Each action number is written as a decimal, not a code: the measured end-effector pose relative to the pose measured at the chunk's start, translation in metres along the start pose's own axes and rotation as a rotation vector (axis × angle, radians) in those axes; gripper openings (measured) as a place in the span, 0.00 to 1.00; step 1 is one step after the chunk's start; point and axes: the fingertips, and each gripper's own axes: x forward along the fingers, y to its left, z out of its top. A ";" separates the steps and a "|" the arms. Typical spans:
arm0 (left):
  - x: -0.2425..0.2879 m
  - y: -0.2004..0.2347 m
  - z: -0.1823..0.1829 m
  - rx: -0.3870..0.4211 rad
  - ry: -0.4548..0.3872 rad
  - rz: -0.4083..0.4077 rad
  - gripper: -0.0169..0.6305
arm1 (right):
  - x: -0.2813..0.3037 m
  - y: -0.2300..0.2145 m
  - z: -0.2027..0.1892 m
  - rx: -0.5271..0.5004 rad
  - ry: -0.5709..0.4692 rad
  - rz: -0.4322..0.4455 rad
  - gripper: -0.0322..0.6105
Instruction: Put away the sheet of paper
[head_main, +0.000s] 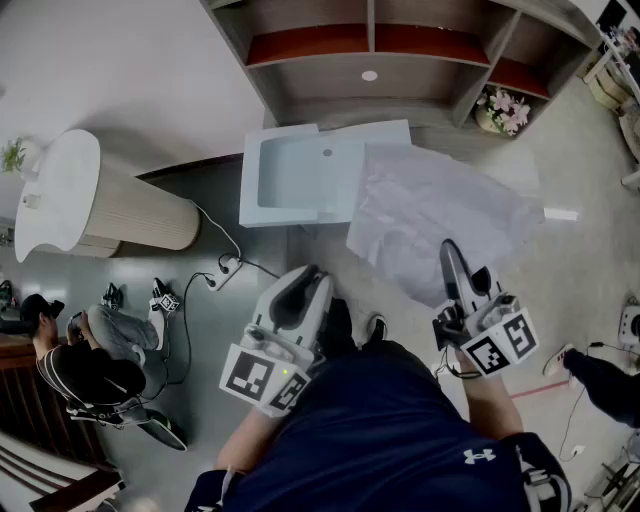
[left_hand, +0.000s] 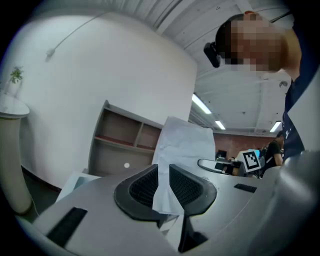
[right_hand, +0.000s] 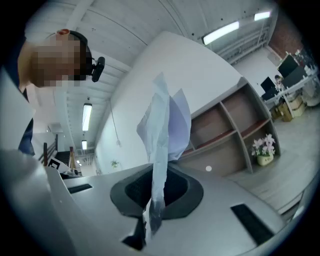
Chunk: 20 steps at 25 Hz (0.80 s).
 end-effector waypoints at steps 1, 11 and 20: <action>-0.003 -0.007 -0.005 -0.021 0.013 -0.013 0.15 | -0.012 0.005 -0.008 0.021 0.020 -0.001 0.08; -0.054 0.017 0.029 0.064 -0.133 0.177 0.14 | -0.054 0.035 -0.013 0.007 0.014 -0.044 0.08; -0.095 0.042 0.017 0.004 -0.155 0.258 0.14 | -0.038 0.057 -0.028 -0.003 0.042 -0.005 0.08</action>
